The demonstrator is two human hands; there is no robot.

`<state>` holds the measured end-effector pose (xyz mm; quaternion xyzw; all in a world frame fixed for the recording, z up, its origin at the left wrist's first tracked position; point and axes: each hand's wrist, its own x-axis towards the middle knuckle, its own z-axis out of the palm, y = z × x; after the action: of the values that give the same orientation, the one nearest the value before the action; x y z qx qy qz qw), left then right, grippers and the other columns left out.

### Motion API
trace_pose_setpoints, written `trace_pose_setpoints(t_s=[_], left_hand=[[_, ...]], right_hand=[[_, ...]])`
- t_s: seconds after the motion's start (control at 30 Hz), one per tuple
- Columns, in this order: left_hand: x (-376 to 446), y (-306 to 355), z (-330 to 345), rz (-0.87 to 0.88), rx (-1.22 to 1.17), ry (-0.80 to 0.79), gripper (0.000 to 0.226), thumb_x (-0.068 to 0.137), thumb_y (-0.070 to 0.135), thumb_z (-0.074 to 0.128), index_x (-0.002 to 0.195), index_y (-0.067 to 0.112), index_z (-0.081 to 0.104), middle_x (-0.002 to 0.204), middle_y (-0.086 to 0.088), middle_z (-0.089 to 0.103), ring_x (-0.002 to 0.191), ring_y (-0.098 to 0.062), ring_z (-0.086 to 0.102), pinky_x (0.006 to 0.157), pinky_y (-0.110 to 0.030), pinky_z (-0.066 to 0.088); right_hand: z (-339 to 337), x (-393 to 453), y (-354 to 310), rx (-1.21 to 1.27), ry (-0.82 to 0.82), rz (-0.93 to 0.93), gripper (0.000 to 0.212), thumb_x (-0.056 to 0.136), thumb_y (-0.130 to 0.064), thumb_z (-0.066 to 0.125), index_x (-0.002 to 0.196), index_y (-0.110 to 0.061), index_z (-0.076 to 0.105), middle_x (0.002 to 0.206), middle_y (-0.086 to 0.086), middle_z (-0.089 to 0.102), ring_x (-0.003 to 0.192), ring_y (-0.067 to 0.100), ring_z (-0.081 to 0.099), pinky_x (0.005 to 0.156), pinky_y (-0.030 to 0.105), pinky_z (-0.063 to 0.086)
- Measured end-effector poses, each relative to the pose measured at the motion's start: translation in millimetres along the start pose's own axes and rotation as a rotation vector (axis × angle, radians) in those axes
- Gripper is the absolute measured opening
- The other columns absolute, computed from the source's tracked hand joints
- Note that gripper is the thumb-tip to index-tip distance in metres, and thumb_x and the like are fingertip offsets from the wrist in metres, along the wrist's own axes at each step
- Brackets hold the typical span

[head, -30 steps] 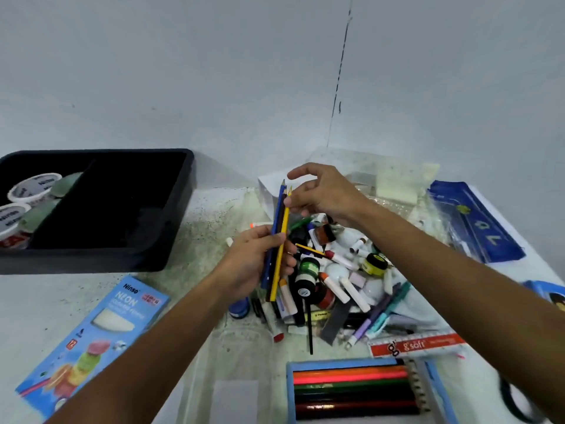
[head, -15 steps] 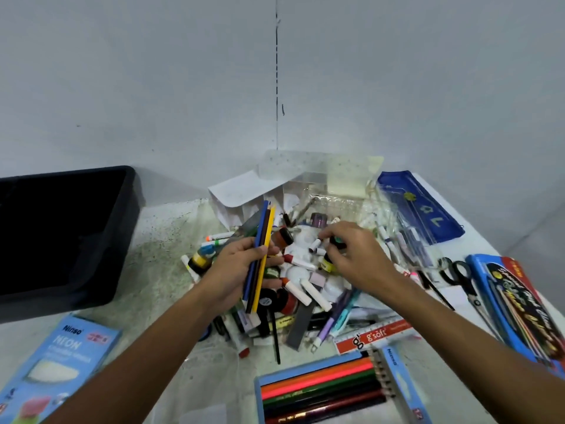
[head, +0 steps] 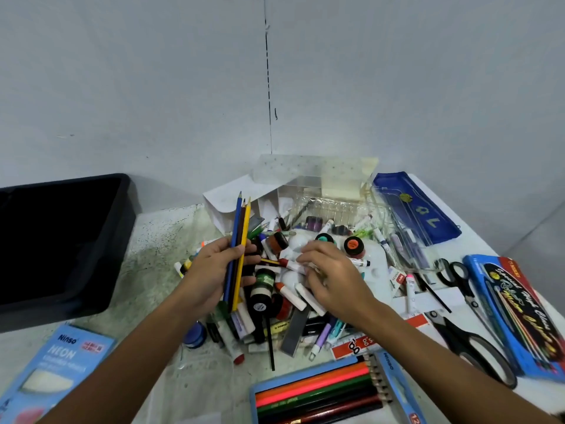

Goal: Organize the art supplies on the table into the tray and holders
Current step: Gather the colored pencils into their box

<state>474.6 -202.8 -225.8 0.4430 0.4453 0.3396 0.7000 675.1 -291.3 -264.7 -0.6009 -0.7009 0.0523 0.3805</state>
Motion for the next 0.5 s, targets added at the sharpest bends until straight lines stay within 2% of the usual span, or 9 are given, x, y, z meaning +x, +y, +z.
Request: trace_pose_setpoints(t_s=[0.1, 0.17, 0.23, 0.37, 0.43, 0.5], left_hand=[[0, 2, -1, 0.007, -0.018, 0.019, 0.016, 0.099, 0.007, 0.047, 0.104, 0.003, 0.061, 0.104, -0.014, 0.069, 0.091, -0.025, 0.068, 0.055, -0.030, 0.058], [1, 3, 1, 0.008, -0.030, 0.012, 0.017, 0.099, 0.007, 0.046, 0.105, 0.003, 0.061, 0.101, -0.014, 0.070, 0.087, -0.025, 0.069, 0.055, -0.030, 0.057], [1, 3, 8, 0.007, -0.037, -0.013, 0.017, 0.100, 0.007, 0.045, 0.104, 0.003, 0.061, 0.097, -0.014, 0.071, 0.084, -0.024, 0.070, 0.055, -0.030, 0.058], [4, 1, 30, 0.007, -0.026, -0.103, 0.018, 0.099, 0.007, 0.045, 0.109, 0.002, 0.060, 0.098, -0.015, 0.072, 0.085, -0.025, 0.070, 0.053, -0.029, 0.056], [6, 1, 42, 0.014, -0.016, -0.151, 0.021, 0.099, 0.007, 0.045, 0.113, 0.000, 0.059, 0.103, -0.018, 0.070, 0.085, -0.025, 0.070, 0.053, -0.029, 0.056], [7, 1, 54, 0.011, -0.010, -0.199, 0.021, 0.099, 0.008, 0.045, 0.113, 0.001, 0.059, 0.104, -0.017, 0.070, 0.085, -0.024, 0.070, 0.052, -0.029, 0.055]], right_hand=[[2, 0, 9, -0.089, 0.073, 0.041, 0.020, 0.084, -0.009, 0.057, 0.098, -0.005, 0.070, 0.109, 0.009, 0.063, 0.117, 0.025, 0.051, 0.098, 0.041, 0.045], [2, -2, 14, -0.179, 0.031, 0.161, 0.026, 0.087, -0.019, 0.055, 0.106, -0.010, 0.069, 0.124, 0.010, 0.060, 0.130, 0.033, 0.042, 0.107, 0.050, 0.038], [2, -4, 16, -0.203, -0.065, 0.208, 0.033, 0.091, -0.028, 0.052, 0.116, -0.013, 0.066, 0.137, 0.010, 0.052, 0.139, 0.033, 0.031, 0.112, 0.051, 0.031], [0, -6, 15, -0.026, -0.188, 0.151, 0.037, 0.097, -0.026, 0.051, 0.131, -0.013, 0.057, 0.151, 0.004, 0.038, 0.148, 0.021, 0.008, 0.116, 0.033, 0.016], [-5, -8, 15, 0.052, -0.184, 0.123, 0.037, 0.097, -0.024, 0.047, 0.131, -0.012, 0.057, 0.152, 0.001, 0.036, 0.147, 0.013, 0.009, 0.116, 0.024, 0.014], [-11, -10, 16, 0.116, -0.142, 0.134, 0.038, 0.096, -0.023, 0.041, 0.127, -0.011, 0.059, 0.148, -0.002, 0.040, 0.145, 0.009, 0.019, 0.115, 0.018, 0.018]])
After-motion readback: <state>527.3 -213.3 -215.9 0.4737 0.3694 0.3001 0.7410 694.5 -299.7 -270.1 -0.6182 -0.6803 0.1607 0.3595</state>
